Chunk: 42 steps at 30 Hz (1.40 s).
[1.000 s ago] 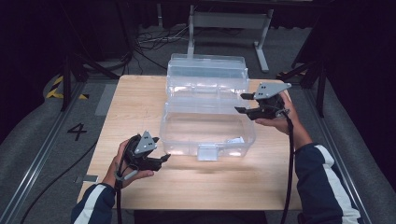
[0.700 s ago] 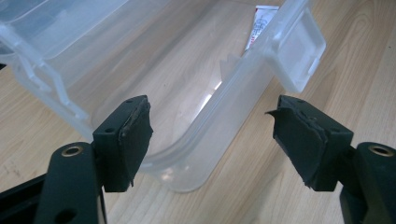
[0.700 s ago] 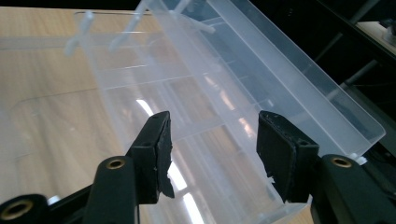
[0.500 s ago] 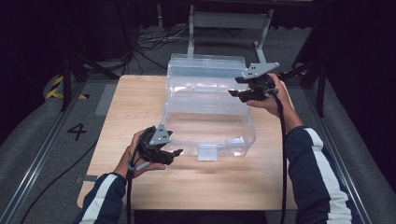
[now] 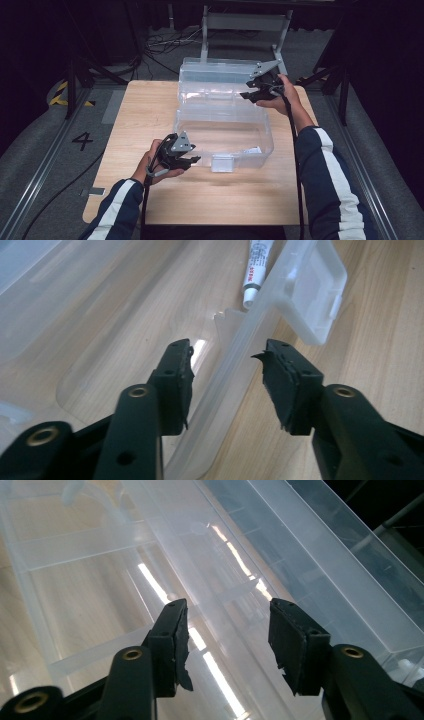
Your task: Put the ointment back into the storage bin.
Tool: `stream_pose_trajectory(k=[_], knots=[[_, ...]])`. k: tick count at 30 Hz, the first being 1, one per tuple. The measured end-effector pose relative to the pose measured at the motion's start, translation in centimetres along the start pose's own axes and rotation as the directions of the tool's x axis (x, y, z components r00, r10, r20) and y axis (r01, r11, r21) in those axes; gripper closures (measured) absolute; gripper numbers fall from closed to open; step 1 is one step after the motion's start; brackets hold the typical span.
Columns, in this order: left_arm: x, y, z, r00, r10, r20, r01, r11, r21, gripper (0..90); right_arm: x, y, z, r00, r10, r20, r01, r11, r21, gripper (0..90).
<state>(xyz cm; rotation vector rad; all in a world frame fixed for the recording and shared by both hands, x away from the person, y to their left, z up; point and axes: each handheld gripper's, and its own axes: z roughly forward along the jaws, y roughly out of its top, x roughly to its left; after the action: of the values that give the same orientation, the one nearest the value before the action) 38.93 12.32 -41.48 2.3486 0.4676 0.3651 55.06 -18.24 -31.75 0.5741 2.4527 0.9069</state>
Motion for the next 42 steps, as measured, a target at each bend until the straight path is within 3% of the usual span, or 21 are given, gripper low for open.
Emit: stream_pose_trajectory(k=[10,12,16,21,24,29,42], knots=[[0.2,1.0,0.8,0.9977,0.065,0.020,-0.067,0.9928,0.100,70.4,0.3,0.8,1.0,0.9986,-0.044,-0.030,0.045,0.998,0.050,65.2],[0.2,1.1,0.9,0.9967,0.078,0.022,-0.080,0.9905,0.112,71.1,0.8,1.3,1.1,0.9958,-0.091,-0.009,0.092,0.992,0.086,66.2],[0.1,1.6,1.3,0.9956,0.088,0.031,-0.092,0.9853,0.144,71.5,1.1,1.9,1.2,0.9902,-0.140,0.001,0.139,0.982,0.126,68.8],[-0.3,2.1,1.6,0.9938,0.110,0.017,-0.112,0.9788,0.172,70.9,1.4,2.5,0.9,0.9832,-0.182,-0.018,0.182,0.971,0.153,74.5],[-0.3,2.1,1.6,0.9948,0.099,0.021,-0.102,0.9795,0.174,71.1,1.5,2.6,0.7,0.9803,-0.195,-0.034,0.197,0.967,0.162,77.5],[-0.3,2.1,1.6,0.9957,0.091,0.014,-0.092,0.9798,0.178,70.9,1.9,3.1,0.6,0.9689,-0.244,-0.042,0.247,0.951,0.187,81.2],[-0.3,2.1,1.6,0.9978,0.065,0.013,-0.067,0.9823,0.175,69.5,3.1,3.3,-1.0,0.9484,-0.307,-0.077,0.316,0.932,0.178,84.9]])
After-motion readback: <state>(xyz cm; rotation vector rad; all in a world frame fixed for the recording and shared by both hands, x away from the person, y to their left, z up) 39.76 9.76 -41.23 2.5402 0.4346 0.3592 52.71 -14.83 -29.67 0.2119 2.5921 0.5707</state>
